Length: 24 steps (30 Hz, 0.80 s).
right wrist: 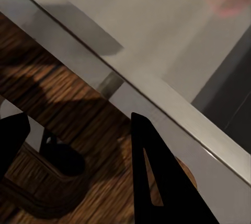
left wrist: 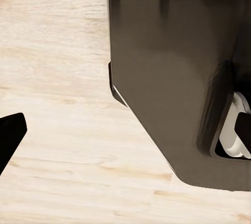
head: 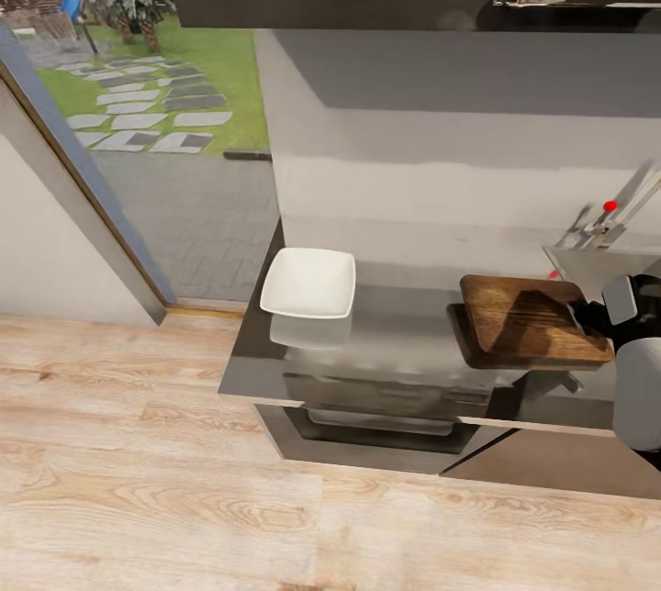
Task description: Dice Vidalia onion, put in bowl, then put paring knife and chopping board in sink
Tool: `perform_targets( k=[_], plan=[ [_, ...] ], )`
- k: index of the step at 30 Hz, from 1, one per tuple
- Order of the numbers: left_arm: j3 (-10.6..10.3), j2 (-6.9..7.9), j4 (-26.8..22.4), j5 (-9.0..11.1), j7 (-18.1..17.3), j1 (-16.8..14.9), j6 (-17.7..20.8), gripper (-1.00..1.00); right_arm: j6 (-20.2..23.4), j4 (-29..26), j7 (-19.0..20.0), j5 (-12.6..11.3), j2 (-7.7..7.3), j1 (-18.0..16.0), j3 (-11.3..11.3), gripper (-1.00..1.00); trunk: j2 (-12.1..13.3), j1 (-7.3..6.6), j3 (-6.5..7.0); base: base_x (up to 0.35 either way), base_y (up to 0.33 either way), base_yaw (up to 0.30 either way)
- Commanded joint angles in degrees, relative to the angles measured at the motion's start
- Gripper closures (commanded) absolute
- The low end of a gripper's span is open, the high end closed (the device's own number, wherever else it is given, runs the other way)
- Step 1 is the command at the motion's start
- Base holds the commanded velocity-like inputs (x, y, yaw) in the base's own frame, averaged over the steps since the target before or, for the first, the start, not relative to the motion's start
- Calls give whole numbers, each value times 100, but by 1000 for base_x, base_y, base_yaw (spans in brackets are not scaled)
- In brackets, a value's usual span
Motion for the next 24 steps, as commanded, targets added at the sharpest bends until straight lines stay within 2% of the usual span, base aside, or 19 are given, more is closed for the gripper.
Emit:
perform_targets(
  k=[1, 6, 16, 20, 24],
  plan=[
    [-50, -6, 18, 56, 10, -9, -17, -100, 9, -5, -49, -57, -3, -4, -1, 100, -10, 3, -9, 0, 0, 0],
    [-51, -16, 18, 54, 10, -9, -17, -100, 12, 10, -77, -40, -3, -4, 0, 100, -10, 3, -9, 0, 0, 0],
    [-53, -18, 27, 53, 10, -9, -17, -100, 13, 71, -401, -45, -1, -4, 0, 100, -10, 3, -9, 0, 0, 0],
    [-56, -18, 27, 50, 10, -9, -17, -100, 172, 66, -787, -61, 2, -4, 3, 100, -10, 3, -9, 0, 0, 0],
    [-53, -12, 27, 57, 10, -9, -17, -100, 322, 70, -998, -87, 26, -4, 14, 100, -10, 3, -9, 0, 0, 0]
  ],
)
